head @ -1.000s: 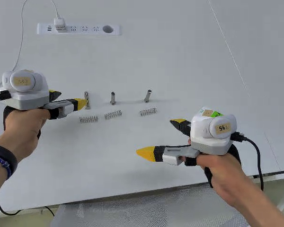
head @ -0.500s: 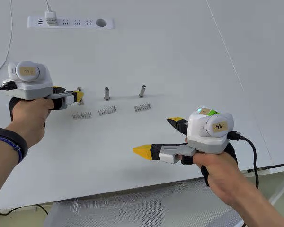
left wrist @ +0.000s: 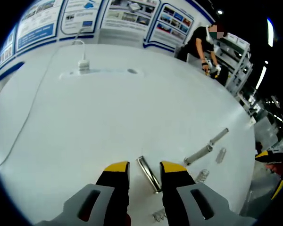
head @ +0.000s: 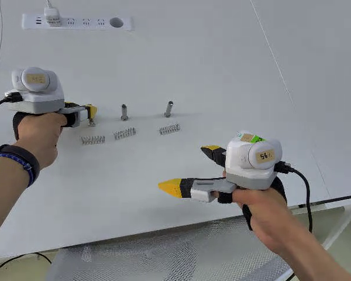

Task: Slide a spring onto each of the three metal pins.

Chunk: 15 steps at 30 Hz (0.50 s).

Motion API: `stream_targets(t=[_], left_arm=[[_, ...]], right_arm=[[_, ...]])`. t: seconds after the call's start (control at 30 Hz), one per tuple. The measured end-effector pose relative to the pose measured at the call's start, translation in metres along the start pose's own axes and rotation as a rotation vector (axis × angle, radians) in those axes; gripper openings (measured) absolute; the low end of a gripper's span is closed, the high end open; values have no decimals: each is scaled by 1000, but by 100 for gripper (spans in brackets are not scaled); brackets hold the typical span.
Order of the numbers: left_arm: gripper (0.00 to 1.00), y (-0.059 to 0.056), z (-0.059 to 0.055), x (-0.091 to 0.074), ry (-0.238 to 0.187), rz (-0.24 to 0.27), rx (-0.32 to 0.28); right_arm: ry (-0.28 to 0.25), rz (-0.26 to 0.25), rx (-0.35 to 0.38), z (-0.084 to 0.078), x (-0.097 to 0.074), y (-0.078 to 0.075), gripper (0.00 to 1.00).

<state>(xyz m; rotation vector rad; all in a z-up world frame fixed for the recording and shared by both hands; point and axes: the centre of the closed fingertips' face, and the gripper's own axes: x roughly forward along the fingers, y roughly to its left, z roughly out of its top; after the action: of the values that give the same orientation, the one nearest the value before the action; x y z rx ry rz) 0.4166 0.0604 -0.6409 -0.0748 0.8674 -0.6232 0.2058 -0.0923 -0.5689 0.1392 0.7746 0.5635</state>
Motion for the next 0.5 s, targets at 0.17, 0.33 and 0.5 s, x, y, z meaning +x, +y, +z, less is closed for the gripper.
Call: stream_targets(t=[0.17, 0.33, 0.5], left_arm=[[24, -1, 0, 4, 9, 8, -2], [21, 0, -7, 9, 54, 39, -1], [17, 0, -5, 10, 74, 66, 0]], right_arm=[[3, -2, 4, -1, 0, -2, 91], [1, -3, 10, 0, 0, -2, 91], [-1, -5, 16, -1, 1, -2, 91]])
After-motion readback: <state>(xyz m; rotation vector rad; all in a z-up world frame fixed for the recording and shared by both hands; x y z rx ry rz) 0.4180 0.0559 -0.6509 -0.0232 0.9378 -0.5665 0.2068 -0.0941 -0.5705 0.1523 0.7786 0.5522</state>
